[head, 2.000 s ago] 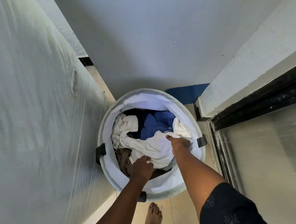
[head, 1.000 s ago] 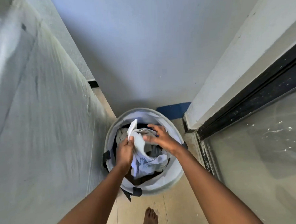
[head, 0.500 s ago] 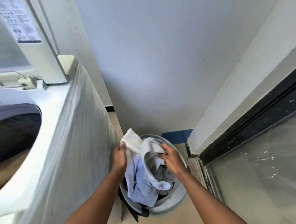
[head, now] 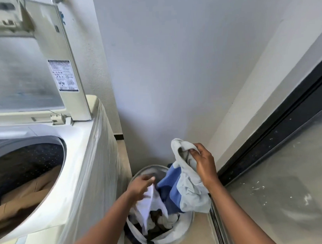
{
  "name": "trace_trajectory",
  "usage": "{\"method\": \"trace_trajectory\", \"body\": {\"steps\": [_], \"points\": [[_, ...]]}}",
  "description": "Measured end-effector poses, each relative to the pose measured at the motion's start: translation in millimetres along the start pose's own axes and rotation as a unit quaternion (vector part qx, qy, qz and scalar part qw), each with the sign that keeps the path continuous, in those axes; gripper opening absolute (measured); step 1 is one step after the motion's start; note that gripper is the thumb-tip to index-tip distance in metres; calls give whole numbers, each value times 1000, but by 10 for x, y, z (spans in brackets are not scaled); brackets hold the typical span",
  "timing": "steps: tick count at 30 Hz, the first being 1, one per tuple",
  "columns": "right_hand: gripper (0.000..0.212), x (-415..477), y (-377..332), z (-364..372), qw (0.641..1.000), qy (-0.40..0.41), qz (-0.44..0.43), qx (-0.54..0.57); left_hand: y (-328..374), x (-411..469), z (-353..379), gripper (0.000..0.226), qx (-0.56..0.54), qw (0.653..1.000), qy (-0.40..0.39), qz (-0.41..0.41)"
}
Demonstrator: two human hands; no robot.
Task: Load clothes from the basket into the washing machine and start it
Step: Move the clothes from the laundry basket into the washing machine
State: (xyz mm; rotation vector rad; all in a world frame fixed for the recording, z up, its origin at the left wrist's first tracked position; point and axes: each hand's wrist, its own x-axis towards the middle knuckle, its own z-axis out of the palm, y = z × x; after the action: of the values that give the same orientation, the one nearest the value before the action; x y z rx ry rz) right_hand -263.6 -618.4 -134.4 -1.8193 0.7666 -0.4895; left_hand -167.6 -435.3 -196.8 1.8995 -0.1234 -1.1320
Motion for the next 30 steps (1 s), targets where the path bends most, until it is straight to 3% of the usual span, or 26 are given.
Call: {"method": "trace_trajectory", "body": {"steps": [4,6,8,14,18,20,22,25,26,28,30], "points": [[13,64,-653,-9,988,18,-76,-131,816,-481,149,43,-107,984,-124,68],[18,101,-944,-29,976,15,-97,-195,1135,-700,176,66,-59,979,-169,97],[20,147,-1188,-83,967,13,-104,-232,1356,-832,167,75,-7,980,-160,121],[35,239,-1894,-553,963,73,-129,-223,1873,-1143,-281,27,62,968,68,232],[17,345,-2312,-995,940,52,-154,-301,2106,-1319,-846,33,158,923,265,229],[11,361,-2462,-1104,906,51,-168,-386,2227,-1461,-1036,36,190,908,289,238],[22,371,-2574,-1130,889,52,-161,-426,2344,-1564,-1128,42,213,905,275,245],[19,344,-2757,-1192,905,85,-150,-389,2442,-1740,-1264,44,195,912,244,266],[14,343,-2807,-1232,918,107,-153,-351,2458,-1793,-1318,42,215,902,247,280],[30,346,-2863,-1308,939,142,-174,-259,2486,-1896,-1418,43,288,866,254,321],[38,330,-2915,-1355,966,163,-150,-137,2538,-2060,-1492,70,368,831,229,350]]}}
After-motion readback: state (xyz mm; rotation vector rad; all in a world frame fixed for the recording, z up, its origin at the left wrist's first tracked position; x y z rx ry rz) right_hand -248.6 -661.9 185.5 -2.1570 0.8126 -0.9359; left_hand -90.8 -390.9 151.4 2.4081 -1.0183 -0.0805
